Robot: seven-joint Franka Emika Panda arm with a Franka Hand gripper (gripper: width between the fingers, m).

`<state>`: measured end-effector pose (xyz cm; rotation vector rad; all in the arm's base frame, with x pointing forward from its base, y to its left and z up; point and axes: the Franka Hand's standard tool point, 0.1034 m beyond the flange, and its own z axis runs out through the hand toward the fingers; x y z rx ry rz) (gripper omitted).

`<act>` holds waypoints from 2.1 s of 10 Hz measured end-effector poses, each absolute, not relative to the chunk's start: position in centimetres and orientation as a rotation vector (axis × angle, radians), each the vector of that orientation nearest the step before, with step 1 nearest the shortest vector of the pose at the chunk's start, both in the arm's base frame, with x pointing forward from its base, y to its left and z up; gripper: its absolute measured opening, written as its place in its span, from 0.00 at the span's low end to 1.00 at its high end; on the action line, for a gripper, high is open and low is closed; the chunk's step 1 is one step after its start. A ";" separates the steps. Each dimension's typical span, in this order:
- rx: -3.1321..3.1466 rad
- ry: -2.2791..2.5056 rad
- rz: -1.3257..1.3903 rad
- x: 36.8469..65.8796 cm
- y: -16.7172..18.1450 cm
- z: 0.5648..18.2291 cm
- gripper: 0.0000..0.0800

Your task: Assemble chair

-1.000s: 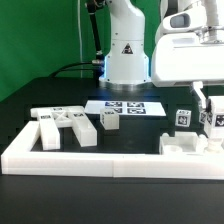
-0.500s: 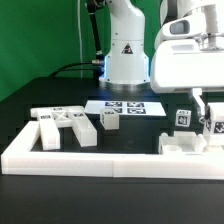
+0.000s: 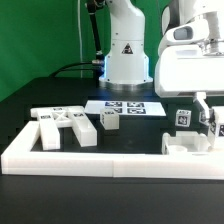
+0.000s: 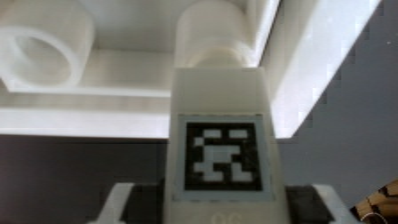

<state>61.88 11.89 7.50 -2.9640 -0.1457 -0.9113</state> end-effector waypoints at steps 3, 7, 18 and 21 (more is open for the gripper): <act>-2.957 -0.154 -0.936 61.7 11.9 7.5 0.36; -2.965 -0.167 -0.917 61.6 11.9 7.2 0.78; -3.057 -0.186 -0.527 61.9 11.1 8.5 0.81; -3.089 -0.179 -0.158 61.9 11.9 8.3 0.81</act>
Offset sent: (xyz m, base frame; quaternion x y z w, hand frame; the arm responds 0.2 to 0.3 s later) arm 0.0000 0.0000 0.0000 0.0000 0.0000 0.0000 1.0000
